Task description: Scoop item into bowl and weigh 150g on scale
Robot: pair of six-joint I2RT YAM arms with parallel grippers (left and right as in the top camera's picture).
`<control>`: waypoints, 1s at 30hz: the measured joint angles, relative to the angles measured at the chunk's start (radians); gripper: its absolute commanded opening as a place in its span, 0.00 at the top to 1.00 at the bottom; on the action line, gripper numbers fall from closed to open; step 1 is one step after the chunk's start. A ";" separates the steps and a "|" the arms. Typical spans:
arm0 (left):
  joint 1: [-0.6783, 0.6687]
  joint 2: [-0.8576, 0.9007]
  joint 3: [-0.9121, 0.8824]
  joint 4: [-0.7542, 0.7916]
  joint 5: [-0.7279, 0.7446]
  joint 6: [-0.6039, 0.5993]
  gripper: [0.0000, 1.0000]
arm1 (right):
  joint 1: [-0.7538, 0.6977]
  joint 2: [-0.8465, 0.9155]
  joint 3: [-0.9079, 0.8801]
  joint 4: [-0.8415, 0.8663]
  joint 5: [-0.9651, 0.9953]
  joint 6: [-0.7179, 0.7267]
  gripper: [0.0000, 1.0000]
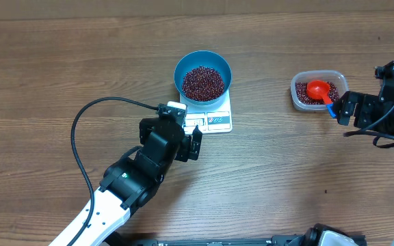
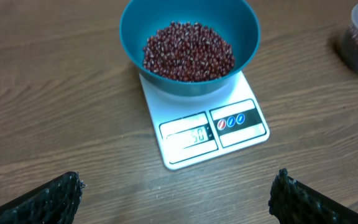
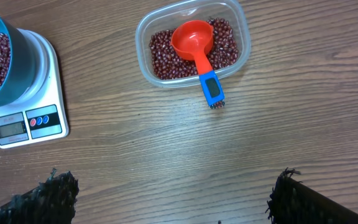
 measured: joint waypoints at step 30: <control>0.192 -0.412 -0.248 0.003 0.164 0.111 0.00 | 0.000 0.000 0.000 -0.003 0.000 0.000 0.00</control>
